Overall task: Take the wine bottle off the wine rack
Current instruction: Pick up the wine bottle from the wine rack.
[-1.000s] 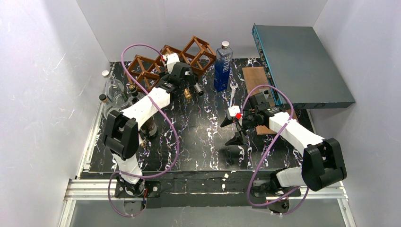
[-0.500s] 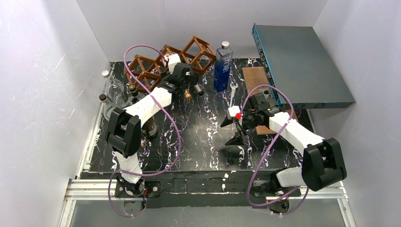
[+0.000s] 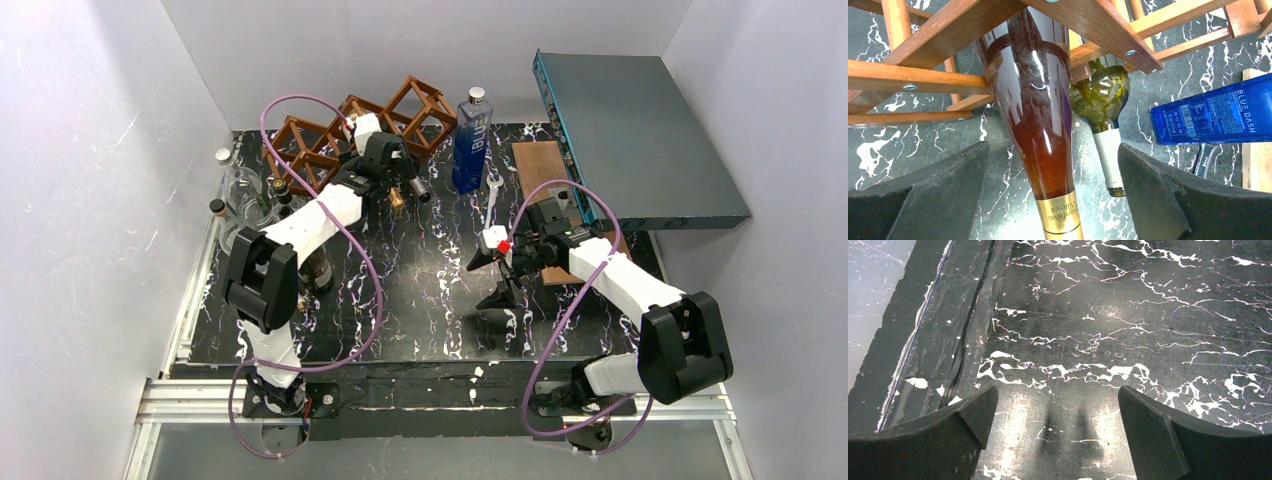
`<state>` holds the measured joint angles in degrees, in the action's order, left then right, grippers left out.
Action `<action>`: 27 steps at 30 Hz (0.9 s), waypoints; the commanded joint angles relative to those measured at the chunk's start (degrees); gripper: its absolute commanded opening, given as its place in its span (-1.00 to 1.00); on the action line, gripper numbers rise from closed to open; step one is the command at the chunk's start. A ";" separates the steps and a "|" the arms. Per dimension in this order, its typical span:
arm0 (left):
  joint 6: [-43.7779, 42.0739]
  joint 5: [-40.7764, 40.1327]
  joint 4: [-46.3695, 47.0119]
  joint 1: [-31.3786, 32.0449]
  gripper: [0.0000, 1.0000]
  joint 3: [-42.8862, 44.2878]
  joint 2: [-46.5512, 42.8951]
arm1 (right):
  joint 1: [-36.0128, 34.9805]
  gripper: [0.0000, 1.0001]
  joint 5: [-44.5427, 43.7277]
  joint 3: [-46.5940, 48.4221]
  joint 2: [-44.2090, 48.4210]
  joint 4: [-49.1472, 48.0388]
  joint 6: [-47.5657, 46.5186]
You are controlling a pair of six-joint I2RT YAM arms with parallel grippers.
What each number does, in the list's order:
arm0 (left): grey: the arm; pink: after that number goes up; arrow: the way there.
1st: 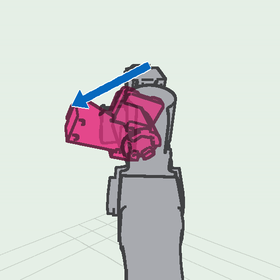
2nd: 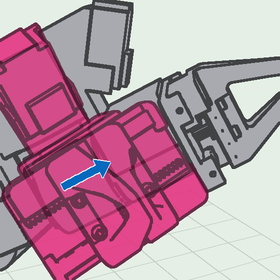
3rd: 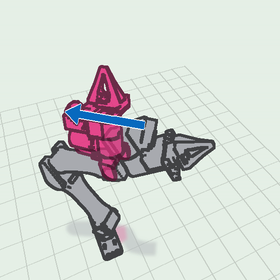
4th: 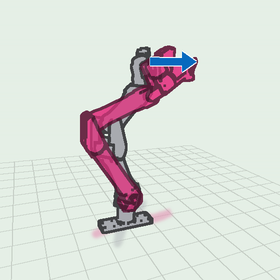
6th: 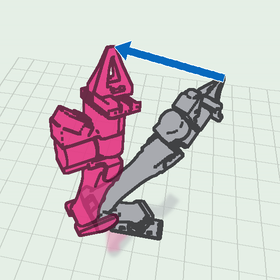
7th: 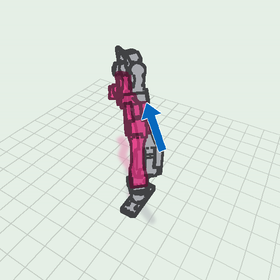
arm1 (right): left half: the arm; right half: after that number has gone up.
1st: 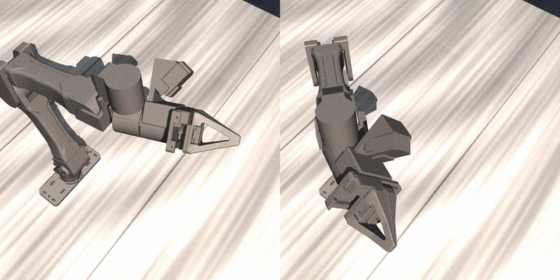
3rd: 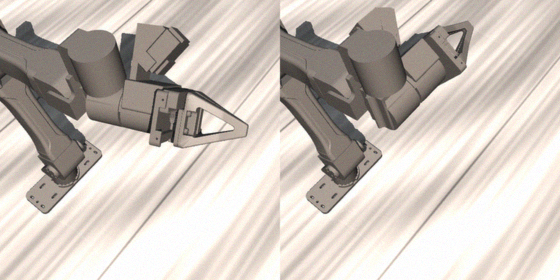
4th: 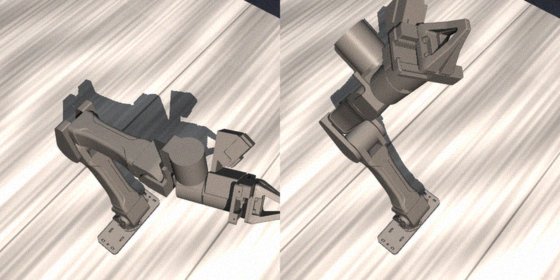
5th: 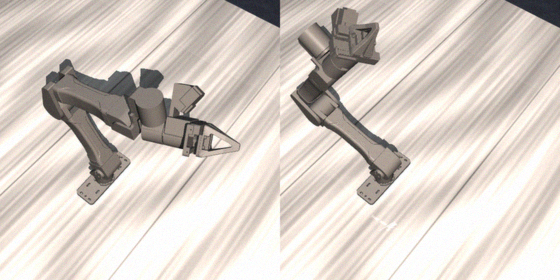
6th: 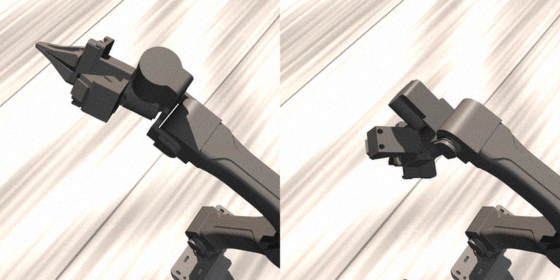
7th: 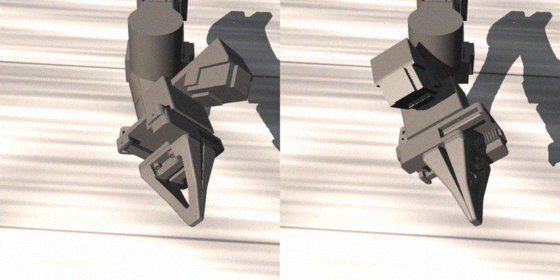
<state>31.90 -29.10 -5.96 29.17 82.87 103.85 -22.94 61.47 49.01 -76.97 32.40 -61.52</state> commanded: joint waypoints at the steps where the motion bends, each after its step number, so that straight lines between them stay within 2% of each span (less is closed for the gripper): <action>1: -0.17 -0.31 1.49 -0.66 0.97 -0.43 0.98 | 1.15 1.00 0.62 -0.50 0.06 -1.11 -0.62; 10: -0.17 -0.25 2.23 -0.92 0.95 0.12 1.82 | 1.21 1.00 0.78 -0.50 0.25 -1.11 -0.62; 27: 1.86 -0.81 4.09 -0.96 0.74 -0.06 4.25 | 1.14 1.00 0.41 -0.58 0.33 -1.10 -0.71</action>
<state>32.93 -28.08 -3.25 28.56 82.87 108.44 -22.92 61.41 48.95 -76.97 32.38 -61.54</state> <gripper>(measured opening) 0.879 0.997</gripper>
